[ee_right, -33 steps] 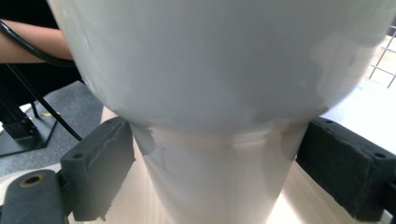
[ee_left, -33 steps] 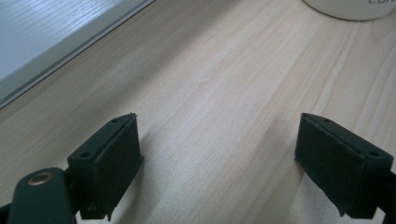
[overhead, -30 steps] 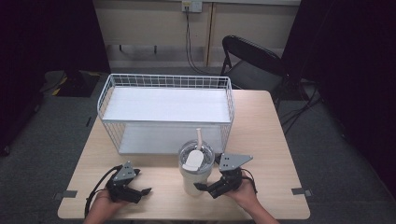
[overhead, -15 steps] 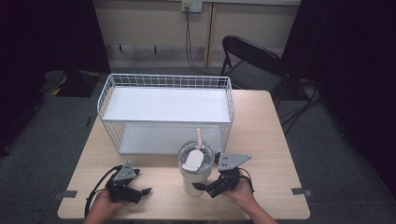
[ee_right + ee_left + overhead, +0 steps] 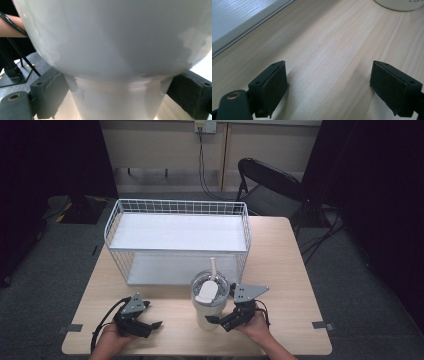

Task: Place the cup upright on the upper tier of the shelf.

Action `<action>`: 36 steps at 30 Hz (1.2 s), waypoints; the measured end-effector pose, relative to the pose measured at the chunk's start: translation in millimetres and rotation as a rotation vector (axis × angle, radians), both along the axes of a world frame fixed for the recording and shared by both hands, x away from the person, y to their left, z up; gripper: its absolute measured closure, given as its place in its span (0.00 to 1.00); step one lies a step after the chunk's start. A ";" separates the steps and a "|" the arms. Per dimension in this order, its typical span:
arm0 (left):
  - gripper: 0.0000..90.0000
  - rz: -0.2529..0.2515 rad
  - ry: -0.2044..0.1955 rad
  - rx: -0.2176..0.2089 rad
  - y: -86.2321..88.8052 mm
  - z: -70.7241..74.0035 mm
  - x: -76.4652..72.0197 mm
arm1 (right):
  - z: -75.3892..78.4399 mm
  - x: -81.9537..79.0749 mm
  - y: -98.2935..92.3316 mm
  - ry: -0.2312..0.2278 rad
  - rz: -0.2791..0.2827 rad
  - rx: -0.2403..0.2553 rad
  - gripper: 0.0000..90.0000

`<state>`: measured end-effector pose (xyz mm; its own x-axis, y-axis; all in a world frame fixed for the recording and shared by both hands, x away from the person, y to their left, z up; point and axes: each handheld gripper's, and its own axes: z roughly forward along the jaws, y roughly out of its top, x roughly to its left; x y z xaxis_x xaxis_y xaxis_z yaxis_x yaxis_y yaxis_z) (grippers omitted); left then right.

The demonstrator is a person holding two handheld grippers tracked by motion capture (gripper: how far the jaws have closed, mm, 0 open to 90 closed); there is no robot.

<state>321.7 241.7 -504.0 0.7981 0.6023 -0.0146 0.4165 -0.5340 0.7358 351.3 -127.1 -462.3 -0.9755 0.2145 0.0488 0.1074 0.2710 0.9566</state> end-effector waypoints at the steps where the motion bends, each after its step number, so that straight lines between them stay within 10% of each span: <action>1: 0.15 0.000 0.000 0.000 0.0 0.0 0.0 | 0.5 0.3 0.2 -0.001 0.001 -0.005 0.10; 36: 0.15 0.000 0.000 -0.001 0.0 0.0 0.0 | -1.3 -2.7 7.3 -0.010 -0.032 0.005 0.11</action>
<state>321.7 241.7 -503.9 0.7980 0.6025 -0.0150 0.4166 -0.5334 0.7361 348.6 -119.8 -463.7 -0.9685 0.2457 0.0405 0.1068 0.2631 0.9588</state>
